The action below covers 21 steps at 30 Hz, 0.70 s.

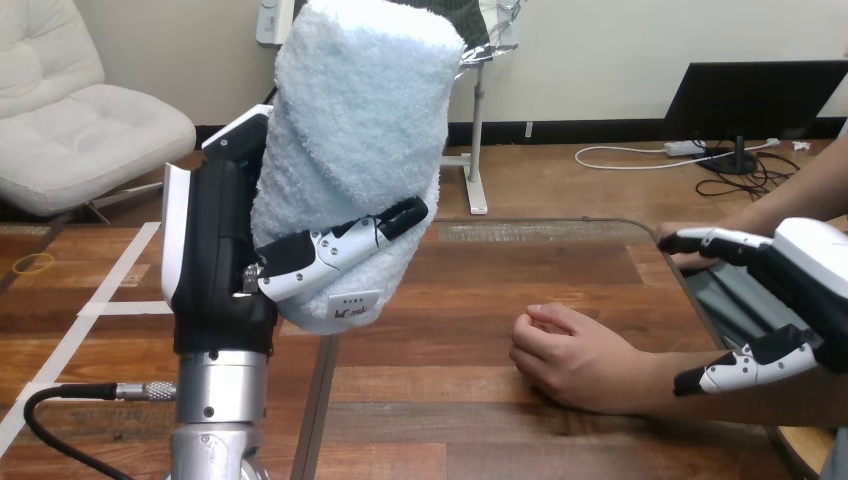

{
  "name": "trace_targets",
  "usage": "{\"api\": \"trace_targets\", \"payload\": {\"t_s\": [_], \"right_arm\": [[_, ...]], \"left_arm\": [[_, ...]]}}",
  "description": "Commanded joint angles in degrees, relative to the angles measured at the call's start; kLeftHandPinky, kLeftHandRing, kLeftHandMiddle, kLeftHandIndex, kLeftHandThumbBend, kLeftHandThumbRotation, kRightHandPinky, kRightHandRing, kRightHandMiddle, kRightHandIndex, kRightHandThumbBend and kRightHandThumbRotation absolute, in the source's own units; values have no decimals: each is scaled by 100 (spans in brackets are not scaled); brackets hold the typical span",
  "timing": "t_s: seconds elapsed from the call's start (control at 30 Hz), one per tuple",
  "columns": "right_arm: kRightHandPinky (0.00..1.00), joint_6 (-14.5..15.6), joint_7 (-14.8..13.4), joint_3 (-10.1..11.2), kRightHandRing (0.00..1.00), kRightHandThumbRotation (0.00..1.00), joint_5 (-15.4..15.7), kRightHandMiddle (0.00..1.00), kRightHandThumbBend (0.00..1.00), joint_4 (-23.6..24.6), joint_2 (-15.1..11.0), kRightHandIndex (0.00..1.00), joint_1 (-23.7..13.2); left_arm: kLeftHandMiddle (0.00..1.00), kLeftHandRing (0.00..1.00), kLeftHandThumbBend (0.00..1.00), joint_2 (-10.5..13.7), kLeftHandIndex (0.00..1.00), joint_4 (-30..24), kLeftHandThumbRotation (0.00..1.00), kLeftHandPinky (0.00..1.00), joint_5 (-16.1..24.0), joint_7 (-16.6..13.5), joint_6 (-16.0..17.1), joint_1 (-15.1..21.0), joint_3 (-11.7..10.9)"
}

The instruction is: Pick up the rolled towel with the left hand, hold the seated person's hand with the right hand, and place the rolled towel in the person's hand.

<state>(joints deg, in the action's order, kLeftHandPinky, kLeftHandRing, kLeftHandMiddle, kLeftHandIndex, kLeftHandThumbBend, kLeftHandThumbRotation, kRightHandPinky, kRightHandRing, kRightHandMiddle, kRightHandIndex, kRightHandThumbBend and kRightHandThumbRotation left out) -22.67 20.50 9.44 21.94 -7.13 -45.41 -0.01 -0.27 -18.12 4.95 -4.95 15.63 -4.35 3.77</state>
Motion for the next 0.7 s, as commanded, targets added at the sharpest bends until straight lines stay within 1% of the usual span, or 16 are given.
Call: {"api": "trace_targets", "payload": {"t_s": [0.0, 0.07, 0.2, 0.37, 0.47, 0.57, 0.67], "right_arm": [[84, -71, -85, -155, 85, 22, 156, 86, 100, -166, -222, 84, -512], [83, -138, -130, -189, 85, 22, 214, 86, 100, -243, -224, 84, -558], [82, -105, -97, -283, 84, 21, 321, 85, 100, -339, -227, 83, -655], [81, -141, -142, -384, 83, 19, 460, 85, 100, -457, -234, 82, -750], [81, -135, -127, -460, 83, 19, 534, 84, 100, -550, -241, 82, -829], [81, -64, -69, -549, 83, 19, 641, 85, 100, -601, -262, 82, -906], [81, -115, -99, -654, 83, 19, 742, 84, 100, -746, -266, 82, -1009]], "left_arm": [[30, 24, 50, -69, 35, -69, 0, 17, -42, 7, 234, 383, -18], [30, 24, 51, -64, 35, -51, 0, 17, -40, 14, 262, 388, -24], [30, 24, 51, -79, 35, -46, 0, 17, -55, 23, 279, 385, -28], [30, 24, 51, -88, 35, -52, 0, 17, -42, 18, 281, 390, -32], [30, 24, 51, -94, 35, -60, 0, 17, -56, 22, 266, 388, -36], [30, 24, 51, -86, 35, -48, 0, 17, -35, 18, 283, 395, -46], [30, 24, 51, -81, 35, -46, 0, 17, -55, 31, 284, 399, -54]]}}
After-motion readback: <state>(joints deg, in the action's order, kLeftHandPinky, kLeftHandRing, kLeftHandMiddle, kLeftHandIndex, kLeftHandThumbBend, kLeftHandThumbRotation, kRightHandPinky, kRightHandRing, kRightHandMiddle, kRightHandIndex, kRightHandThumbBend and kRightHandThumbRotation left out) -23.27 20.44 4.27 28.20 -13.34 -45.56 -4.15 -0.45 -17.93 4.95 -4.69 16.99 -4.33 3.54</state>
